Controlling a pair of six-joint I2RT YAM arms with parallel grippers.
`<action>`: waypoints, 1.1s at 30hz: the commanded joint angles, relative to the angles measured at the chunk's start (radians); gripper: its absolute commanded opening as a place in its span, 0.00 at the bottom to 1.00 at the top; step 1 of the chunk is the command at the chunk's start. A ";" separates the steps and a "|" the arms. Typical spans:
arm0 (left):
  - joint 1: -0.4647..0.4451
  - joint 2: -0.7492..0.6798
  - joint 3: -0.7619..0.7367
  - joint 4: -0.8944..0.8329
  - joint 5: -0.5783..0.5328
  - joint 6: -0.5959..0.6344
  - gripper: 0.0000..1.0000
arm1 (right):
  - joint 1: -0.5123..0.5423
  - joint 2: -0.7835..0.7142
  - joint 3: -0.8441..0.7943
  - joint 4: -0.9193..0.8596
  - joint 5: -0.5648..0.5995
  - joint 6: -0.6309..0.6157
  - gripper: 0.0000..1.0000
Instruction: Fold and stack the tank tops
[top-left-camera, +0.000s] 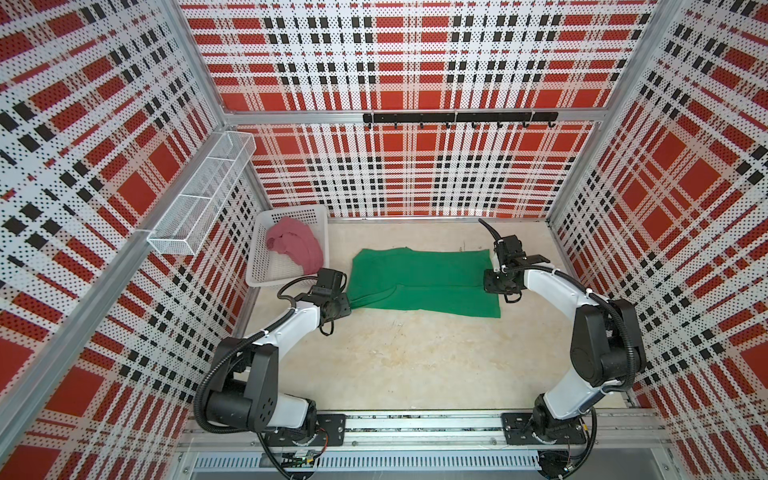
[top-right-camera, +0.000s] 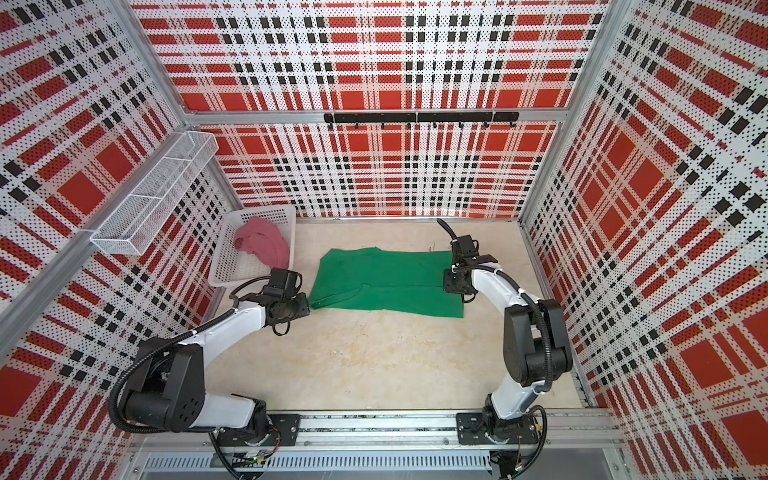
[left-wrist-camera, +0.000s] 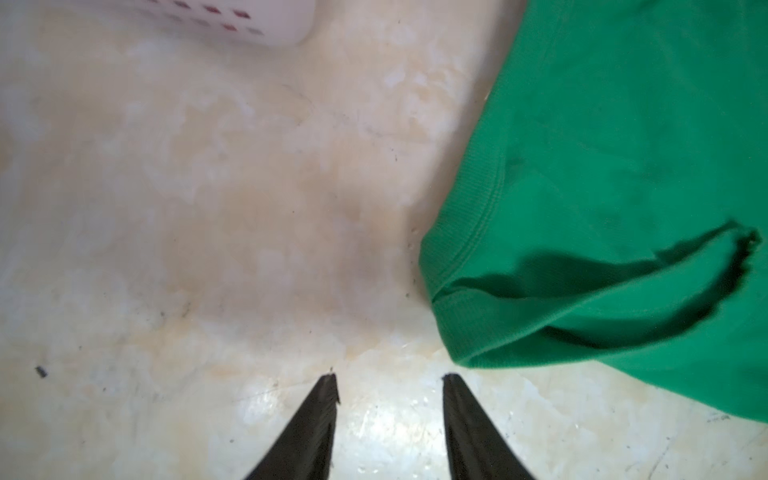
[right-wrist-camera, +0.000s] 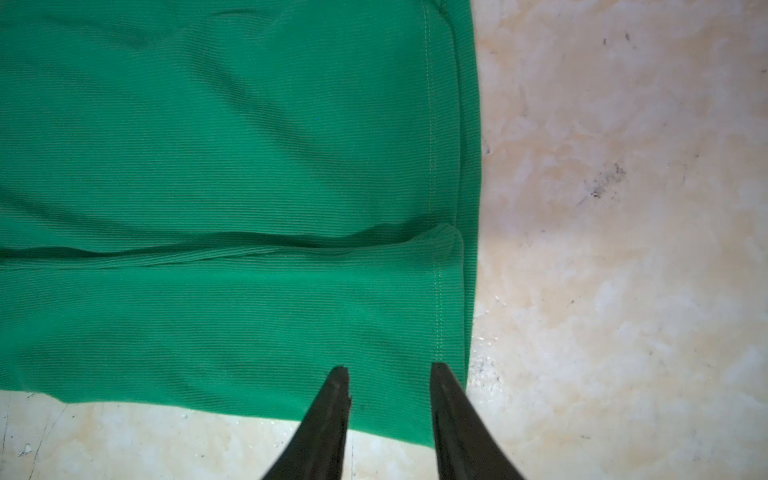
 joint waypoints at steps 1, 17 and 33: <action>-0.002 0.048 0.037 0.055 0.007 0.002 0.46 | 0.001 -0.039 -0.023 0.004 0.006 0.008 0.37; -0.028 0.194 0.138 0.095 0.034 0.035 0.23 | 0.000 -0.023 -0.050 0.026 0.007 0.000 0.37; 0.025 0.286 0.237 0.072 0.050 0.080 0.00 | -0.033 0.034 -0.050 0.060 0.008 -0.020 0.37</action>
